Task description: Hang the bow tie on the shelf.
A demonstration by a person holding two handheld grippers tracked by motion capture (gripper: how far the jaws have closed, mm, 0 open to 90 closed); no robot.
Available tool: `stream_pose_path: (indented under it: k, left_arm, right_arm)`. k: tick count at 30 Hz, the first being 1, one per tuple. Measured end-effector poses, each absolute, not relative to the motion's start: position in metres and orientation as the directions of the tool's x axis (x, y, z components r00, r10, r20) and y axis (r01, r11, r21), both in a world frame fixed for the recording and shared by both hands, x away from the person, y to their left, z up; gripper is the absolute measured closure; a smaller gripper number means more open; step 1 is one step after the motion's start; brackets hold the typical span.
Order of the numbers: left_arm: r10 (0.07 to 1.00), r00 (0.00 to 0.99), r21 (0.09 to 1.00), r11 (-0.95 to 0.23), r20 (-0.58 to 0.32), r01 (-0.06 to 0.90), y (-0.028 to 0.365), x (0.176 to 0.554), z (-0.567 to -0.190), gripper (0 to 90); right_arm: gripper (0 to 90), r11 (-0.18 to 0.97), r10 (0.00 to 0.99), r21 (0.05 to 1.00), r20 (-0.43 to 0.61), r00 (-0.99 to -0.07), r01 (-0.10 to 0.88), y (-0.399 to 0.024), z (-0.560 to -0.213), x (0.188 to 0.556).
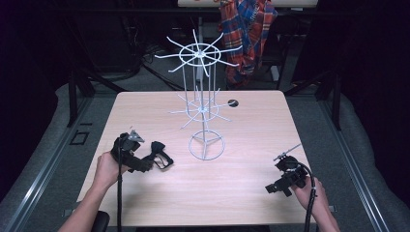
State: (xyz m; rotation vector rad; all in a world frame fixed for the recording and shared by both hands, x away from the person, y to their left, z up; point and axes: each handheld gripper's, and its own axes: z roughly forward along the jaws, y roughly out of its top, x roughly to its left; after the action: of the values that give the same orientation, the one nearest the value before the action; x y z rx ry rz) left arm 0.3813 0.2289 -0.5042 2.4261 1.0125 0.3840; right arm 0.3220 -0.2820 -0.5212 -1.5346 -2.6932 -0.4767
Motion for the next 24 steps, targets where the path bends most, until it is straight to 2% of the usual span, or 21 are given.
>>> stream_pose_path:
  k: [6,9,15,18,19,23,24]
  left_arm:
    - [0.711,0.700,0.531,-0.620,0.070,0.578,0.226,0.382,-0.506,0.2]
    - [0.712,0.699,0.525,-0.623,0.073,0.580,0.224,0.381,-0.507,0.2]
    - [0.721,0.689,0.542,-0.611,0.081,0.576,0.221,0.378,-0.506,0.2]
    - [0.717,0.691,0.539,-0.617,0.086,0.573,0.218,0.378,-0.506,0.2]
    - [0.717,0.690,0.538,-0.621,0.097,0.570,0.215,0.379,-0.506,0.2]
    - [0.723,0.683,0.536,-0.620,0.105,0.573,0.210,0.382,-0.505,0.5]
    - [0.725,0.681,0.536,-0.617,0.102,0.576,0.207,0.382,-0.505,1.0]
  right_arm:
    - [15.4,0.457,0.843,0.272,0.170,-0.510,0.847,-0.280,-0.523,0.322]
    - [15.4,0.479,0.839,0.242,0.157,-0.521,0.844,-0.280,-0.523,0.326]
    - [15.4,0.480,0.833,0.241,0.177,-0.524,0.844,-0.274,-0.523,0.326]
    - [15.4,0.472,0.832,0.274,0.174,-0.526,0.838,-0.274,-0.524,0.326]
    - [15.4,0.481,0.833,0.243,0.172,-0.525,0.842,-0.276,-0.523,0.326]
    - [15.4,0.487,0.831,0.259,0.157,-0.534,0.834,-0.279,-0.524,0.326]
    - [15.4,0.446,0.845,0.284,0.180,-0.504,0.849,-0.278,-0.526,0.324]
